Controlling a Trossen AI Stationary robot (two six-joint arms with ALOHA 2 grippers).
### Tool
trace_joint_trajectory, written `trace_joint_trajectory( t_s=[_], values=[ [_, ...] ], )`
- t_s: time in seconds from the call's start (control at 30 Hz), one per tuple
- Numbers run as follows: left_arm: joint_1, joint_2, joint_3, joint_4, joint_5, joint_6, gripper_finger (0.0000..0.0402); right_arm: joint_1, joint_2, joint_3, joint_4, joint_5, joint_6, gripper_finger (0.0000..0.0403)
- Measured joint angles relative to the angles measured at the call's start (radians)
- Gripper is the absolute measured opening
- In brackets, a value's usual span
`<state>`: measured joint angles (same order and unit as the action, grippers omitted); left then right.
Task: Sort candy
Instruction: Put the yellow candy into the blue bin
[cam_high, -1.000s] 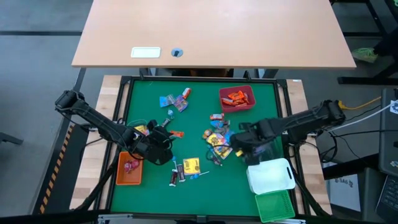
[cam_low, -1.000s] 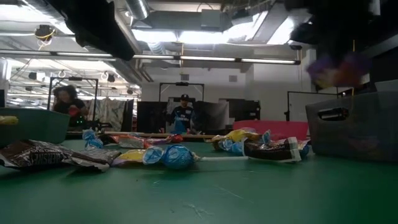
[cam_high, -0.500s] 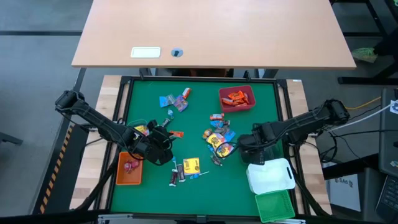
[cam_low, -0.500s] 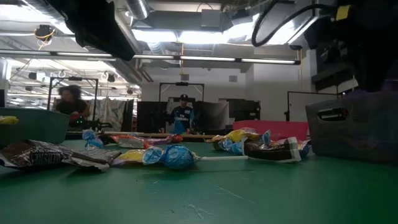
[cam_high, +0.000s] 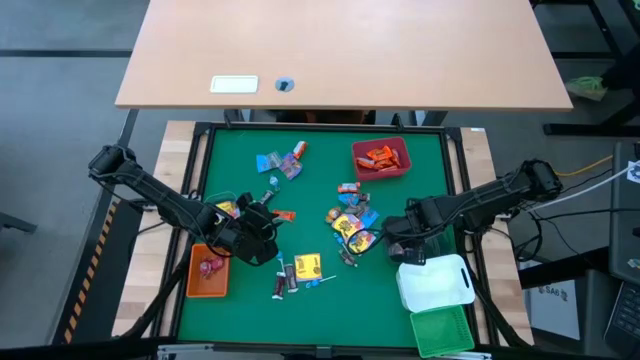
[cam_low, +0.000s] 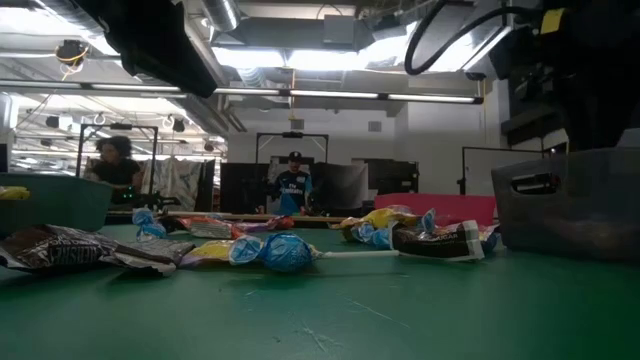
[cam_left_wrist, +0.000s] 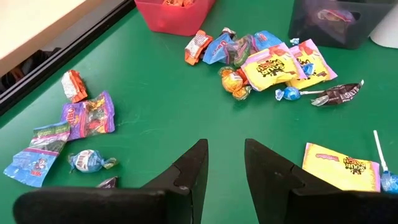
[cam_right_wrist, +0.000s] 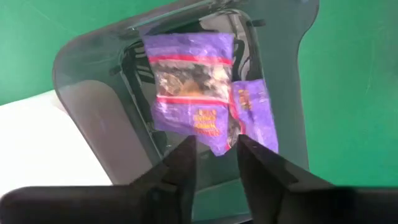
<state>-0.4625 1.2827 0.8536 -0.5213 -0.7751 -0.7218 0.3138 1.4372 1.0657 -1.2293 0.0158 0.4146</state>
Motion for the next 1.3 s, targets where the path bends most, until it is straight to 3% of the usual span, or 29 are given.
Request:
trace_joint_trajectory(
  t_s=[0.17, 0.37, 0.57, 0.7, 0.83, 1.1, 1.3],
  values=[
    [0.000, 0.000, 0.000, 0.000, -0.001, 0.003, 0.0095, 0.000, 0.000, 0.000, -0.003, 0.000, -0.003, 0.0156],
    [0.006, 0.000, 0.000, 0.076, 0.014, 0.129, 0.0103, 0.000, 0.000, 0.000, -0.003, 0.000, -0.027, 0.0163],
    [0.063, 0.019, 0.000, 0.249, 0.203, 0.232, 0.0155, 0.000, 0.000, 0.000, -0.003, 0.000, -0.030, 0.0163],
    [0.082, 0.086, 0.000, 0.386, 0.346, 0.287, 0.0193, 0.000, 0.000, 0.000, -0.001, 0.000, -0.030, 0.0163],
    [0.084, 0.183, 0.000, 0.460, 0.409, 0.314, 0.0210, 0.000, 0.000, 0.000, 0.001, 0.000, -0.030, 0.0163],
    [0.083, 0.365, 0.000, 0.473, 0.538, 0.313, 0.0202, 0.000, 0.000, 0.000, 0.002, 0.000, -0.030, 0.0163],
    [0.082, 0.475, 0.000, 0.477, 0.565, 0.313, 0.0194, 0.000, 0.000, 0.000, 0.003, 0.000, -0.030, 0.0163]
  ],
)
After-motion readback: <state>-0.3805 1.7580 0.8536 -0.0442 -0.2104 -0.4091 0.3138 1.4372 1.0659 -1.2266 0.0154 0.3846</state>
